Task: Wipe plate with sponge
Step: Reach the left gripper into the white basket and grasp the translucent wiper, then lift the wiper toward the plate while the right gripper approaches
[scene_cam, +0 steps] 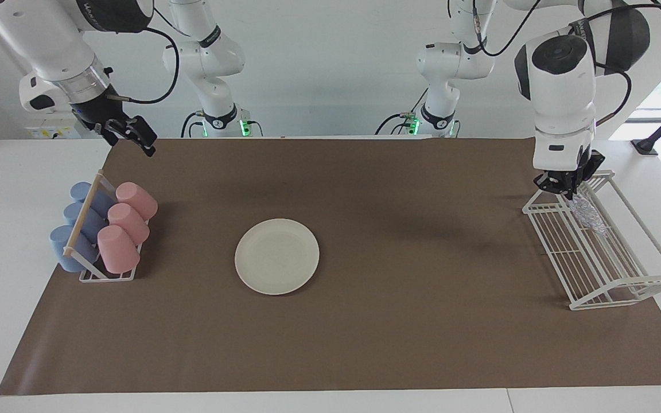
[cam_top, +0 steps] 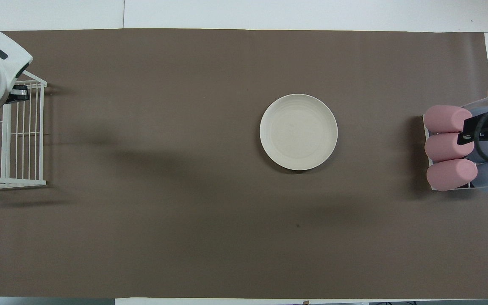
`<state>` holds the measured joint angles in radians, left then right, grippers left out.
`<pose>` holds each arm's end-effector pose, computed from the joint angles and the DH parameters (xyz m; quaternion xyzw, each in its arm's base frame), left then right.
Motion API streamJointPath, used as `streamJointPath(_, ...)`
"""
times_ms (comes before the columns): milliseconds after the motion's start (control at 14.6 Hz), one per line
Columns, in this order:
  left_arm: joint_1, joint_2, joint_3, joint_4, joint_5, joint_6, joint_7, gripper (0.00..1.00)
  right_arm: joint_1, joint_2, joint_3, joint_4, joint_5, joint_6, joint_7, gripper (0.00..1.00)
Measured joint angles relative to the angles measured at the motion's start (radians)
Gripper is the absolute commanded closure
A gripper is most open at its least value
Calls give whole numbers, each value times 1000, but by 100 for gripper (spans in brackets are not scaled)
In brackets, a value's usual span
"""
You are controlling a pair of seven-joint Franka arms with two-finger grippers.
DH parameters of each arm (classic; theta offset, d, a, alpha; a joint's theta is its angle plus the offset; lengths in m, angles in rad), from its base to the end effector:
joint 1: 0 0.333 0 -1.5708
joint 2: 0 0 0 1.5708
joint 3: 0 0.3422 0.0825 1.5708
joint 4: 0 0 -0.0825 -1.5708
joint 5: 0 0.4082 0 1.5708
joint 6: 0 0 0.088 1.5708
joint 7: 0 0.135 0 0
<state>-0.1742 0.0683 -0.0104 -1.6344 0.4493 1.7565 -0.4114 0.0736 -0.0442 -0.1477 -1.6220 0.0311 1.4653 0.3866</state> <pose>0.6166 -0.0635 0.5782 -0.9723 -0.0753 -0.0896 0.2022 0.5472 -0.0379 0.6140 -0.9721 0.2269 0.0587 0.0098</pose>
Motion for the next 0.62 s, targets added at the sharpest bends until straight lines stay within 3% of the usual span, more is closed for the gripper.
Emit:
streamJointPath(275,-5,0,-1,63,-310,-74,-15,100,1,-2,8,0,59,-102,299,0)
streamJointPath(618,-5,0,-2,66,-666,-78,-128,100,1,-6,52,0,101,-123,645,0)
